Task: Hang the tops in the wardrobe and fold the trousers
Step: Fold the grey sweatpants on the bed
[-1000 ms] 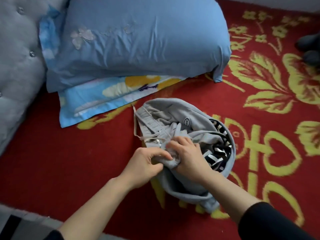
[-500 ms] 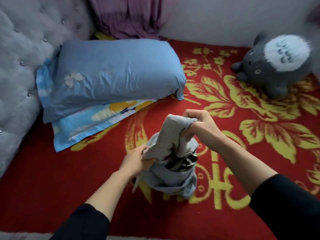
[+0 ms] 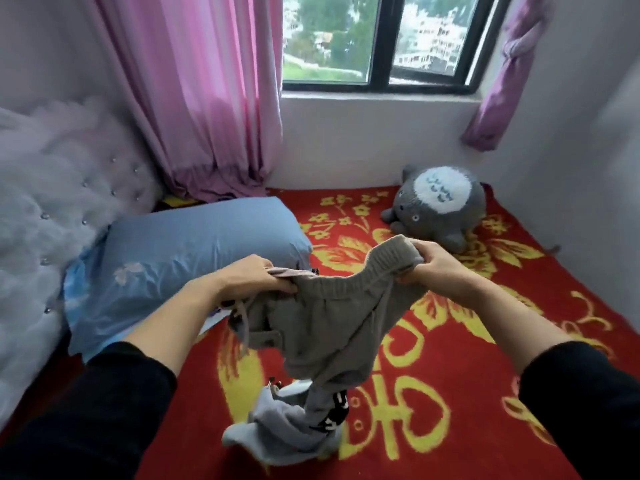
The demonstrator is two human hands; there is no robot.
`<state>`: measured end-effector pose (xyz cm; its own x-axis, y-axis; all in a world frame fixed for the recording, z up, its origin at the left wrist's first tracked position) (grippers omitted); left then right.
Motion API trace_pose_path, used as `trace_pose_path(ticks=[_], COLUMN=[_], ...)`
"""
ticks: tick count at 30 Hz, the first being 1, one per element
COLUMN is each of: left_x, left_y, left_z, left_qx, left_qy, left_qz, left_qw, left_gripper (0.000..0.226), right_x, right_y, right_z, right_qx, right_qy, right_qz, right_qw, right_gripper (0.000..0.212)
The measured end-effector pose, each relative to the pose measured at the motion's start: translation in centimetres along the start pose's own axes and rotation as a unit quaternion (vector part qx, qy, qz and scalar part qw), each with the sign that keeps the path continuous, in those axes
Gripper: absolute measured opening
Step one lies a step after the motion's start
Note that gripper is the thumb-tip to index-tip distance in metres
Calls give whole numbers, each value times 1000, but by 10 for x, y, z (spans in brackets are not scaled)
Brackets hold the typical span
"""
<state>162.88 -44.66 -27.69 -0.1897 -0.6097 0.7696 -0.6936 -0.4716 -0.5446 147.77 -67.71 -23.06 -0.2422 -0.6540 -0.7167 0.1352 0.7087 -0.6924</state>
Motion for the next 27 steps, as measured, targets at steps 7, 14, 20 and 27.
trace_pose_path(ticks=[7,14,20,27], left_x=[124,226,316,392], left_y=[49,106,83,55], left_z=[-74,-124,-164,-172], left_qx=[8,-45,159,333], left_qy=[45,74,84,132], left_qz=[-66,-170,-93,-47], left_qw=[997,982,979,933], left_gripper=[57,25,16,7], right_x=[29,57,67,81], right_y=[-117,-243,-322,-399], right_z=[-82,-176,-234,-261], right_qx=[166,308,368,434], right_qy=[-5,-36,-3,8], right_qz=[135,114,238,284], right_qw=[977,944,899,855], right_gripper=[31,28,38,28])
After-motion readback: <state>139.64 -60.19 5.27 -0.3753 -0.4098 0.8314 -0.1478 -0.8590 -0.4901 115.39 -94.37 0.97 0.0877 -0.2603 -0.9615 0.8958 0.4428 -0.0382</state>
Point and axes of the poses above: each hand's wrist, its own z-axis towards the middle knuckle, its own y-axis out of the palm, x = y × z, the point moved 9 cm from there along z, towards the middle knuckle, and after that the axes turned 14 degrees about -z, right-handed, at the moved point
